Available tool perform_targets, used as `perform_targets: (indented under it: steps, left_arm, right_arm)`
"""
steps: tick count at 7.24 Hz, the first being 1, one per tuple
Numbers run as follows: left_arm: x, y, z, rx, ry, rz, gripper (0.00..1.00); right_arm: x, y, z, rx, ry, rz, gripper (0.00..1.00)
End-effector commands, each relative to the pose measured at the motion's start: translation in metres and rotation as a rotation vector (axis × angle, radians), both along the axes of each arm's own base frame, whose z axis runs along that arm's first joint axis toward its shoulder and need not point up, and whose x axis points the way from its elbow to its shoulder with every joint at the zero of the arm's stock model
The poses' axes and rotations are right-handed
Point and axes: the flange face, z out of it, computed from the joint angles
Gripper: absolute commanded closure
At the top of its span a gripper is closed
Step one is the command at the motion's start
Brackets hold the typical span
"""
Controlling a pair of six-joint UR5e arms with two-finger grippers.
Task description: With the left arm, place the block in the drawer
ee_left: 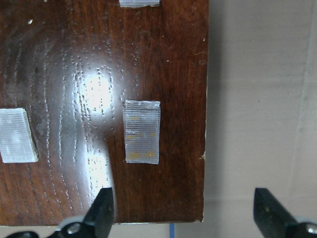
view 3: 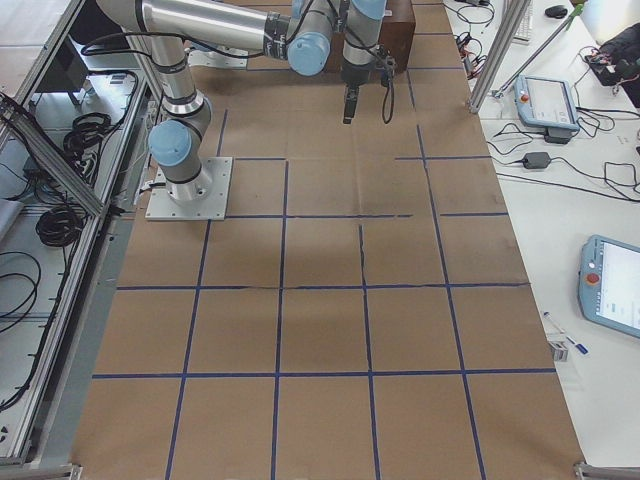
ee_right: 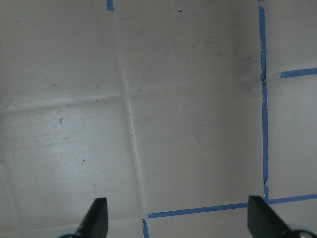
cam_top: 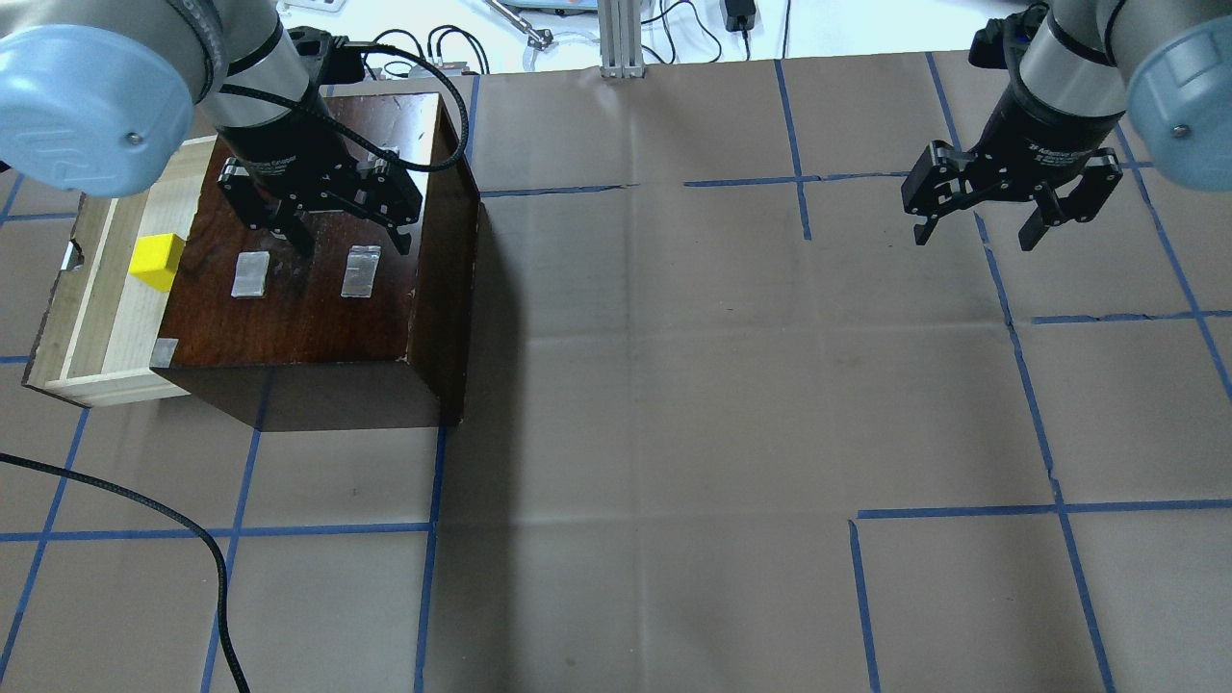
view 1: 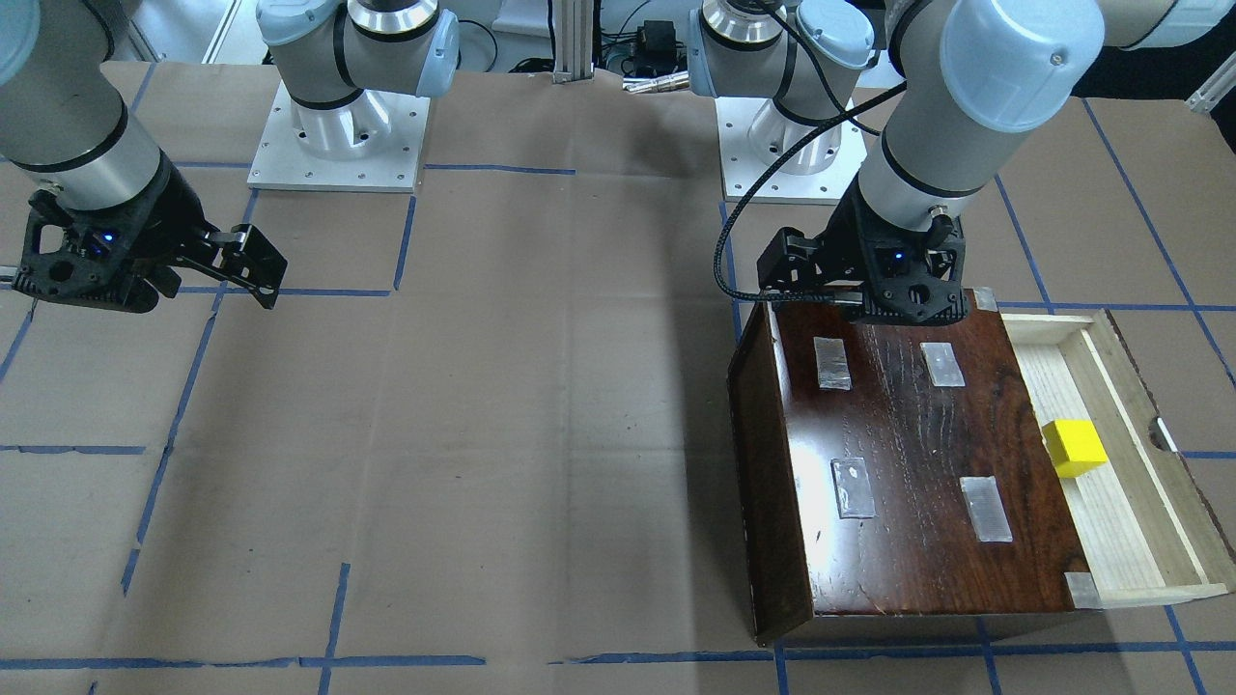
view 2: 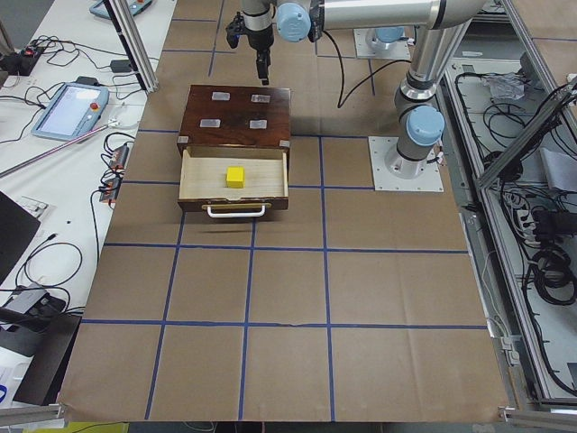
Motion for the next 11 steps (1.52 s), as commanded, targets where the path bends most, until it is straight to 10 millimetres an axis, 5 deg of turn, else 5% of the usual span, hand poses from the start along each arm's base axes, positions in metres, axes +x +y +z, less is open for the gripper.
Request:
perform_targets:
  steps: [1,5,11]
  left_arm:
    - [0.001,0.006,0.004,0.002,-0.009,-0.001,0.01]
    - [-0.001,0.034,-0.002,0.009,-0.008,-0.007,0.01]
    - [-0.001,0.036,0.008,-0.011,-0.01,-0.009,0.01]
  right_arm:
    - [0.0,0.0,0.0,0.0,0.0,0.0,0.0]
    - [0.0,0.0,0.0,0.0,0.0,-0.001,0.0]
    - [0.0,0.0,0.0,0.0,0.0,0.0,0.0]
